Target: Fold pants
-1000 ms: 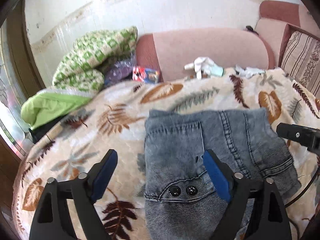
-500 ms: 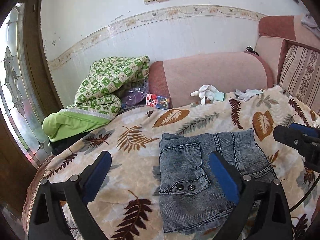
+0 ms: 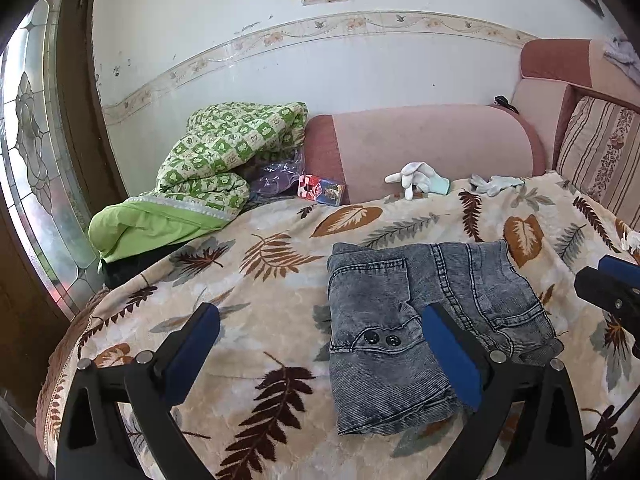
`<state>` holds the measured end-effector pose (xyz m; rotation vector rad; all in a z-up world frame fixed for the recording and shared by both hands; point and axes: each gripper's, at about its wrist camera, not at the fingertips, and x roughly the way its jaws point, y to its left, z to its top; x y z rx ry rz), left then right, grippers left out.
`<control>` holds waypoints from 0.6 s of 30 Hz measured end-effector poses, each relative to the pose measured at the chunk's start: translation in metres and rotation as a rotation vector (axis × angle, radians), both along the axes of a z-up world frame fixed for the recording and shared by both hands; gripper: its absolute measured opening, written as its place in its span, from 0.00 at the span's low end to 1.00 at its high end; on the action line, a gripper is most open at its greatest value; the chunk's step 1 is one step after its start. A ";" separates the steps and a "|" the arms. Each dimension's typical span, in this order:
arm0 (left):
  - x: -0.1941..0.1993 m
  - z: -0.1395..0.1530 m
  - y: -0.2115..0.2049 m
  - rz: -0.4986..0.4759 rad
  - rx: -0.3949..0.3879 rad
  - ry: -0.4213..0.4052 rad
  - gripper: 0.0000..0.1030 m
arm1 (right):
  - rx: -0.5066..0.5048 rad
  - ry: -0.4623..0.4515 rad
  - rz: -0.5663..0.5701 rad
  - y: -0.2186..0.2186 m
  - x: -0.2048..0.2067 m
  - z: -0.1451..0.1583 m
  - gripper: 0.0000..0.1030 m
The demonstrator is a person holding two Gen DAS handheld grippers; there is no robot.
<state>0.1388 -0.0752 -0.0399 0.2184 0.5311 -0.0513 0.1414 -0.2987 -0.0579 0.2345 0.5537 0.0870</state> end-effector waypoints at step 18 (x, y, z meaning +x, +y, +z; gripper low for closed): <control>-0.001 0.003 0.003 0.058 0.017 -0.026 0.98 | -0.129 -0.118 0.022 0.023 -0.010 0.011 0.66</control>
